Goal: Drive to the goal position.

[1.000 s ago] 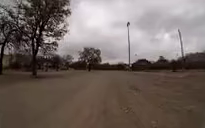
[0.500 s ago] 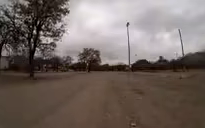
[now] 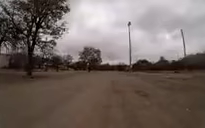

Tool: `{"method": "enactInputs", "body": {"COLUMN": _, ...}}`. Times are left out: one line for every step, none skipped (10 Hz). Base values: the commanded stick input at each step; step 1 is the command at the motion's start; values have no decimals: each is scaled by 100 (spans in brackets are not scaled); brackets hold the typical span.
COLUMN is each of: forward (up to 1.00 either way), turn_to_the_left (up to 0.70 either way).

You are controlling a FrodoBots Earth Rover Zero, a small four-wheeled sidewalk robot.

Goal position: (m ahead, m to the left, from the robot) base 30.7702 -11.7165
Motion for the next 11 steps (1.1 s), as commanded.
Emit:
{"method": "enactInputs", "body": {"forward": 70, "turn_to_the_left": -1}}
{"method": "enactInputs", "body": {"forward": 70, "turn_to_the_left": -1}}
{"method": "enactInputs", "body": {"forward": 70, "turn_to_the_left": -1}}
{"method": "enactInputs", "body": {"forward": 70, "turn_to_the_left": -1}}
{"method": "enactInputs", "body": {"forward": 70, "turn_to_the_left": -1}}
{"method": "enactInputs", "body": {"forward": 70, "turn_to_the_left": -1}}
{"method": "enactInputs", "body": {"forward": 70, "turn_to_the_left": -1}}
{"method": "enactInputs", "body": {"forward": 70, "turn_to_the_left": -1}}
{"method": "enactInputs", "body": {"forward": 70, "turn_to_the_left": -1}}
{"method": "enactInputs", "body": {"forward": 70, "turn_to_the_left": -1}}
{"method": "enactInputs", "body": {"forward": 70, "turn_to_the_left": -1}}
